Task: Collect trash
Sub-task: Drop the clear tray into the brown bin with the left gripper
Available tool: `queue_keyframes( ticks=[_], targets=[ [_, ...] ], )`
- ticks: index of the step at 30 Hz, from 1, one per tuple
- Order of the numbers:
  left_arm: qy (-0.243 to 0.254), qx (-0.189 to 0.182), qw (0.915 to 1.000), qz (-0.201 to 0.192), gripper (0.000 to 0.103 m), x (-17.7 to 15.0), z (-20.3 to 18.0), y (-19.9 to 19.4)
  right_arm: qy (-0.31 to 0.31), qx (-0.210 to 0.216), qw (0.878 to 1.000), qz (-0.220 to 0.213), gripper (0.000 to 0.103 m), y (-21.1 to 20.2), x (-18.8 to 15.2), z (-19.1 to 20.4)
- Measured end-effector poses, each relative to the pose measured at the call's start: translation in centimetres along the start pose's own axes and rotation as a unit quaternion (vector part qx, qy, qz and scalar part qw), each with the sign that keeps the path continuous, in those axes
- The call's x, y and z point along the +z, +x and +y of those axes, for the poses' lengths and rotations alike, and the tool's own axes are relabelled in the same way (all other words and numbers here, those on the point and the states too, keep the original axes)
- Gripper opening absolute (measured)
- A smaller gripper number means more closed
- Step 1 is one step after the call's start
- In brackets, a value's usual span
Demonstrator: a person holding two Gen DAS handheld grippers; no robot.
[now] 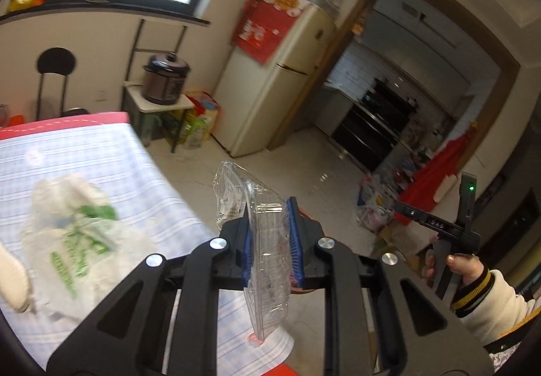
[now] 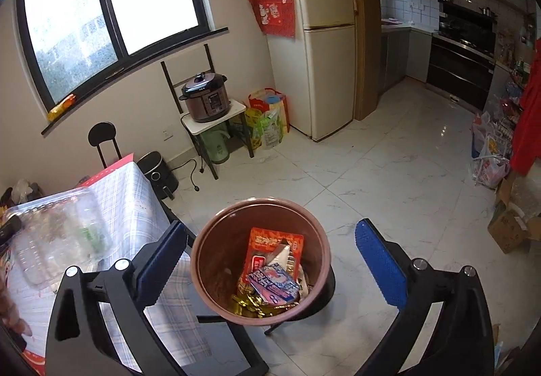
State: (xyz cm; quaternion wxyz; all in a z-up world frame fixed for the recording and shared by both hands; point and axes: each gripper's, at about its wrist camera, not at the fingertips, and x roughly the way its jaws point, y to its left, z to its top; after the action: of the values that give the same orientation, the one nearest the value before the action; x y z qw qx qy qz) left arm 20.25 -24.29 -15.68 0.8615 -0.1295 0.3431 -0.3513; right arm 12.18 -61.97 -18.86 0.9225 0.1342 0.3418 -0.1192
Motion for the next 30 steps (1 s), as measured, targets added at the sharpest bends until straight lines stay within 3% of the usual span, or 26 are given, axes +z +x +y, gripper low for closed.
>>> queue_keyframes(
  ticks=[3, 9, 10, 11, 13, 15, 18, 25, 30],
  targets=[
    [0.01, -0.038, 0.9987, 0.033, 0.021, 0.8, -1.7, 4.6, 0.014, -0.008, 1.0, -0.001, 0.098, -1.0, -0.7, -1.5],
    [0.041, -0.079, 0.9921, 0.089, 0.022, 1.7, -5.9, 13.3, 0.055, -0.035, 0.998, 0.004, 0.098, -2.3, -2.8, -5.2],
    [0.049, -0.086, 0.9908, 0.092, 0.027, 2.0, -6.8, 14.5, 0.059, -0.039, 0.997, 0.006, 0.098, -2.3, -2.9, -5.7],
    [0.061, -0.089, 0.9902, 0.089, 0.052, 2.3, -7.6, 15.4, 0.064, -0.044, 0.997, 0.009, 0.098, -2.4, -3.2, -6.3],
    [0.078, -0.082, 0.9911, 0.07, 0.081, 2.6, -8.8, 16.0, 0.072, -0.05, 0.996, 0.009, 0.098, -2.6, -3.5, -7.1],
    [0.084, -0.092, 0.9901, 0.063, 0.085, 3.0, -9.4, 16.0, 0.077, -0.051, 0.996, 0.007, 0.098, -2.7, -3.7, -7.5],
    [0.09, -0.068, 0.9923, 0.051, 0.098, 3.1, -9.3, 15.0, 0.084, -0.048, 0.995, 0.003, 0.098, -2.6, -3.8, -7.8],
    [0.079, 0.034, 0.9961, 0.022, 0.097, 3.5, -5.0, 9.7, 0.074, -0.011, 0.997, 0.002, 0.098, -0.7, -2.9, -5.6],
    [0.031, 0.131, 0.9908, -0.011, 0.097, 3.1, 0.9, 2.7, 0.043, 0.036, 0.998, 0.015, 0.098, 2.0, -1.6, -0.8]
  ],
)
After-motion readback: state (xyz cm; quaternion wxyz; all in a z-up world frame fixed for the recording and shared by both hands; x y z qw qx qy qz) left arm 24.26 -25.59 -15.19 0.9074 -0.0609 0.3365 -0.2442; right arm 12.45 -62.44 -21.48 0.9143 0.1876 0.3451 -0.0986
